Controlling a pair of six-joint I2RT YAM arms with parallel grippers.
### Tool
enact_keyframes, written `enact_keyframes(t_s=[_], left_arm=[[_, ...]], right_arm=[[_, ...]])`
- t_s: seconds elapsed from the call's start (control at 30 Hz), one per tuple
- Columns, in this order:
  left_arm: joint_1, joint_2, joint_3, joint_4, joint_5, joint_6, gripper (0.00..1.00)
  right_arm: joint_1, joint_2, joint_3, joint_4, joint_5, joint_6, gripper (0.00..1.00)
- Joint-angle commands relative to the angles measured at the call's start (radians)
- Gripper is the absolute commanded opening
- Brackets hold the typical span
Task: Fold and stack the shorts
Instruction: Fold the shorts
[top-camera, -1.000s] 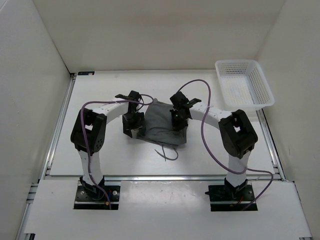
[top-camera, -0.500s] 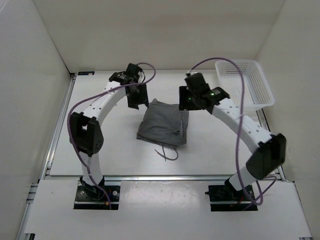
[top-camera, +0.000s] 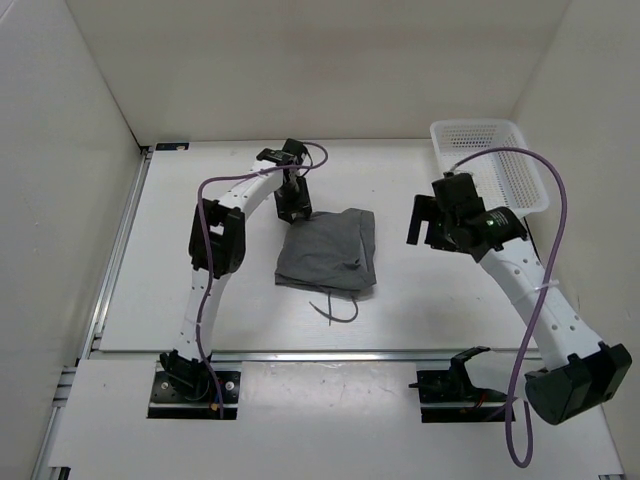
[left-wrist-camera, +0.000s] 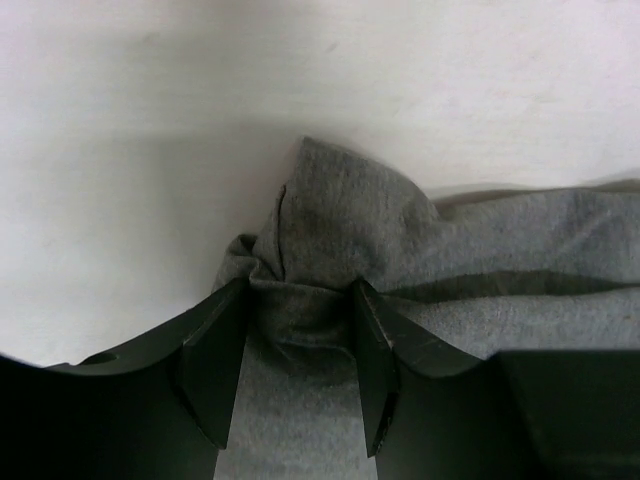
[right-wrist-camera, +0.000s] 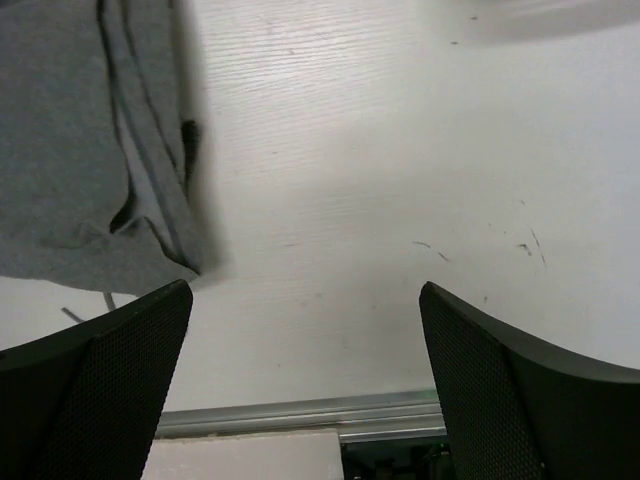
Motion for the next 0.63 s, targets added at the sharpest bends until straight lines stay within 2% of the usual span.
enact_keyframes(t_s=[0.0,0.1,0.2,0.23,0.27,0.4,0.5,0.57,0.6], left_arm=[[0.019,-0.116,-0.069,-0.044,-0.089,-0.023,0.56],[0.05,-0.235,-0.156,-0.035,-0.152,-0.023,0.56],[0.079,-0.355,-0.193,-0.049,-0.177,-0.014,0.75],[0.094,-0.381,-0.193,-0.06,-0.189,-0.014,0.85],[0.108,-0.428,-0.193,-0.072,-0.189,0.0,1.0],[0.129,-0.55,-0.193,-0.132,-0.222,0.032,1.0],[0.149,-0.675,-0.26,-0.144,-0.243,0.043,1.0],[0.16,-0.749,-0.311,-0.144,-0.252,0.043,1.0],[0.174,-0.821,-0.339,-0.135,-0.252,0.052,1.0]], right_arm=[[-0.03,-0.057,-0.012,-0.03,0.047,0.029,1.0],[-0.057,-0.068,-0.003,-0.04,0.069,0.029,1.0],[-0.083,-0.057,0.017,-0.04,0.078,0.029,1.0],[-0.093,-0.039,0.017,-0.04,0.078,0.042,1.0],[-0.103,-0.028,0.027,-0.052,0.101,0.06,1.0],[-0.103,0.006,0.049,-0.063,0.153,0.092,1.0],[-0.112,-0.005,0.049,-0.063,0.187,0.102,1.0],[-0.112,-0.041,0.049,-0.034,0.187,0.066,0.92],[-0.112,-0.051,0.038,-0.02,0.187,0.066,0.92]])
